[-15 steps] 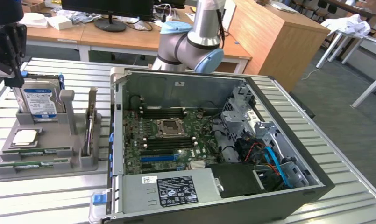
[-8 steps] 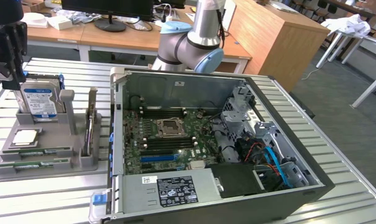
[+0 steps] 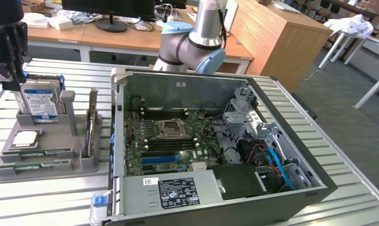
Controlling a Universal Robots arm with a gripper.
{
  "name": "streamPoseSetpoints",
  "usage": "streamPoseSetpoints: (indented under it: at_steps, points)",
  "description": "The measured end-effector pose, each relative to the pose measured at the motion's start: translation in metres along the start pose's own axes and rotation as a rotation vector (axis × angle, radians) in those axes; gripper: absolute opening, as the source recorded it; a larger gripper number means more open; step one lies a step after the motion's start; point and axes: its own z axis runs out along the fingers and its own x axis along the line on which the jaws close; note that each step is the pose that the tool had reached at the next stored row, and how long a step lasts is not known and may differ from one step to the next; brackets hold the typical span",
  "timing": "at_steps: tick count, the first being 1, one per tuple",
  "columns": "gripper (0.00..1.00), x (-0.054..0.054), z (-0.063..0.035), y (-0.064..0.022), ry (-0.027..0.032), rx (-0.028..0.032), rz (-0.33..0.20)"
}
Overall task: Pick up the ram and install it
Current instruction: 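Pick up the ram and move it above insertion slot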
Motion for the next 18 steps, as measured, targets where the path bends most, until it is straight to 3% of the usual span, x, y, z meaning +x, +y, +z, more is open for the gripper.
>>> streamPoseSetpoints:
  at_steps: [18]
  points:
    - [0.3,0.001,0.0217,-0.0009,0.0,0.0012,0.0]
